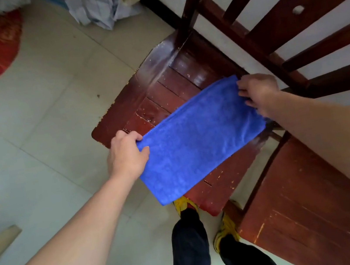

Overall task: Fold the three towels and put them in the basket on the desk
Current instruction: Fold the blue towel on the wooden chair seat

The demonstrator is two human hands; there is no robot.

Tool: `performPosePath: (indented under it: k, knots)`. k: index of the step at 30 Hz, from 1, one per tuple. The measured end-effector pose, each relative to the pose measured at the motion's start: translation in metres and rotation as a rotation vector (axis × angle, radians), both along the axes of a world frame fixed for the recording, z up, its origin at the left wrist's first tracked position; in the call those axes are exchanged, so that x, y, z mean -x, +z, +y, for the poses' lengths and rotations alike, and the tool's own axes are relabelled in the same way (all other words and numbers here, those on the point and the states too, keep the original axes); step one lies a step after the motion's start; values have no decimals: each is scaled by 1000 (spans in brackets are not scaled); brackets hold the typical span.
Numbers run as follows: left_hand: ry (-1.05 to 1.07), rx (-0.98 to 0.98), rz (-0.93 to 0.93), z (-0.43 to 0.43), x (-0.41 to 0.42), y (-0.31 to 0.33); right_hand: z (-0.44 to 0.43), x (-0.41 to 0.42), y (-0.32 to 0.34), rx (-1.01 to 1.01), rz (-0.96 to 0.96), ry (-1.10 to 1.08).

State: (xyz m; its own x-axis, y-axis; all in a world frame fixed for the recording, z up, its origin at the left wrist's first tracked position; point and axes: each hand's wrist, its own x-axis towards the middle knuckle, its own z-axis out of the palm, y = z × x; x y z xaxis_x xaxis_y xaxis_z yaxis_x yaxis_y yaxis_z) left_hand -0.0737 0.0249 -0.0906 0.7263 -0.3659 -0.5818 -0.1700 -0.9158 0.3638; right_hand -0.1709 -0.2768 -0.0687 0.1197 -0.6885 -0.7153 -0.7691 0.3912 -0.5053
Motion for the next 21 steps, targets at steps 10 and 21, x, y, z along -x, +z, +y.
performPosePath:
  k: [10,21]
  knots:
    - [-30,-180,98,-12,13,7,56,87,-8,-181,166,111]
    - [510,112,566,6,87,10,34,87,-10,33,31,-38]
